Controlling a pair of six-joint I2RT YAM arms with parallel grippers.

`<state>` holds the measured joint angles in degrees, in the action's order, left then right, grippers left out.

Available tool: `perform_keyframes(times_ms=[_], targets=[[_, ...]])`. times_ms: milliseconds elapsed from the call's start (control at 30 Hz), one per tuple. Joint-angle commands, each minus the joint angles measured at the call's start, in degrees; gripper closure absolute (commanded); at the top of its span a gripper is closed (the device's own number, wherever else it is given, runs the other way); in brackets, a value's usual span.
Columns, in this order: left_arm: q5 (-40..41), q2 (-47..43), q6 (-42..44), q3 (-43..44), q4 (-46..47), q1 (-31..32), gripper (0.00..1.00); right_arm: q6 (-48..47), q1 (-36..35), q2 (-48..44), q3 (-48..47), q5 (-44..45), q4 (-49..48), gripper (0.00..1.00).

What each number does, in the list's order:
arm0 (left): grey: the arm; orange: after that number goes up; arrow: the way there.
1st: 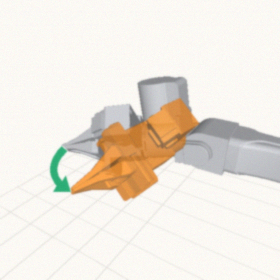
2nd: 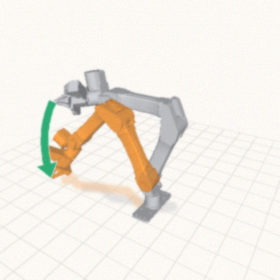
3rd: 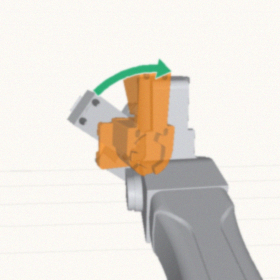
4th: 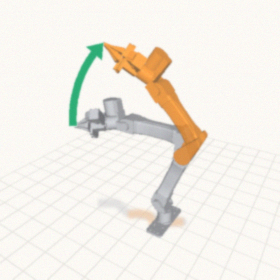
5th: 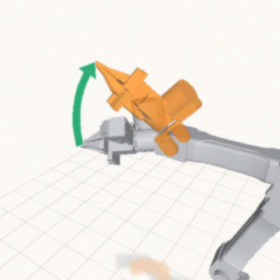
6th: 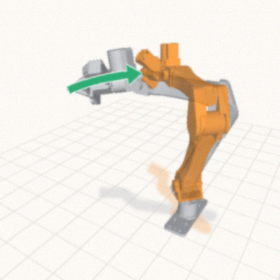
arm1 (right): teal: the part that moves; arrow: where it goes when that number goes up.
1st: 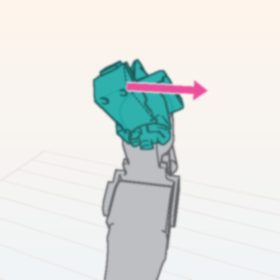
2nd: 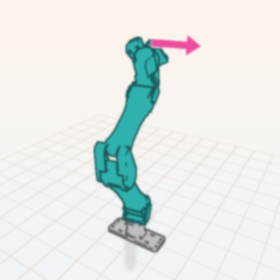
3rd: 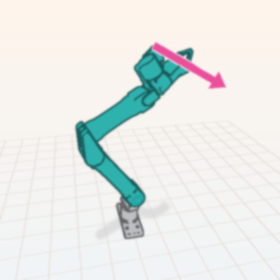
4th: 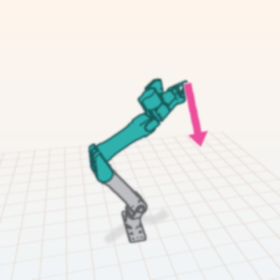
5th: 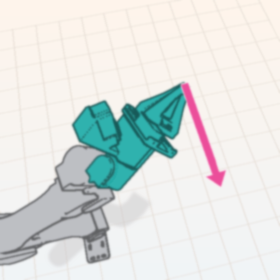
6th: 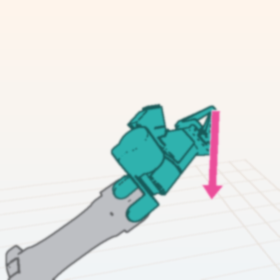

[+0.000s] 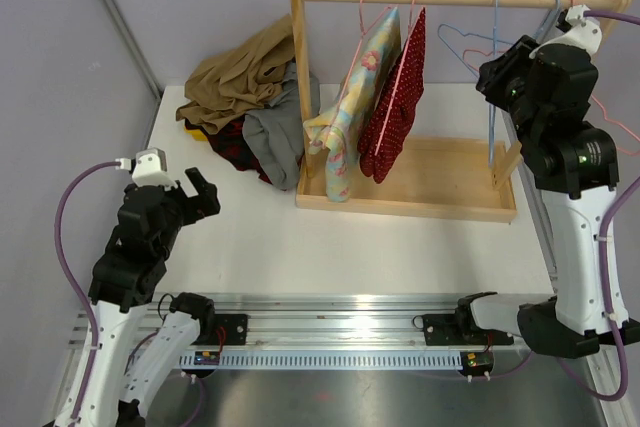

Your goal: Remove the skirt from the hanger

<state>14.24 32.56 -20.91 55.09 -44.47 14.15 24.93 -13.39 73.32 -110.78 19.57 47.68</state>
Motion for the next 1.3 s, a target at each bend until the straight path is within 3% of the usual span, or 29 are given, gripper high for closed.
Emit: perform_keyframes(times_ms=[0, 67, 133, 300, 533, 667, 1067, 1100, 1133, 1267], targets=[[-0.4, -1.0, 2.0, -2.3, 0.4, 0.3, 0.01, 0.1, 0.3, -3.1, 0.8, 0.2, -0.2, 0.5], [-0.5, -1.6, 2.2, -3.5, 1.0, 0.2, 0.01, -0.4, 0.3, -3.9, 1.0, 0.6, -0.1, 0.19], [-0.5, -2.4, 2.3, -5.0, 1.6, 0.2, 0.01, -0.8, 0.3, -4.4, 0.2, 1.2, 0.4, 0.01], [-0.5, -3.6, 2.8, -6.3, 2.4, 0.2, 0.01, -0.3, 0.2, -5.3, -4.4, -4.3, -0.6, 0.01], [0.0, -4.2, 2.8, -7.6, 3.2, 0.2, 0.01, 4.3, 0.2, -1.8, -6.5, -31.8, -9.1, 0.01], [-0.4, -4.2, 3.0, -7.8, 3.3, 0.2, 0.01, 7.5, -0.1, 3.5, -6.4, -39.7, -10.9, 0.09], [-1.2, -4.3, 3.2, -7.9, 3.3, 0.2, 0.01, 7.9, -4.8, 9.2, 1.4, -37.1, -14.4, 0.2], [-1.2, -4.3, 3.2, -7.9, 3.2, 0.2, 0.01, 8.0, -4.8, 9.2, 1.8, -36.7, -14.6, 0.26], [-1.3, -4.2, 3.2, -7.9, 3.2, 0.2, 0.01, 8.0, -4.9, 9.3, 2.1, -36.5, -14.8, 0.44], [-1.5, -4.2, 3.3, -7.9, 3.3, 0.2, 0.01, 8.5, -5.0, 9.8, 2.7, -35.8, -14.8, 0.8]])
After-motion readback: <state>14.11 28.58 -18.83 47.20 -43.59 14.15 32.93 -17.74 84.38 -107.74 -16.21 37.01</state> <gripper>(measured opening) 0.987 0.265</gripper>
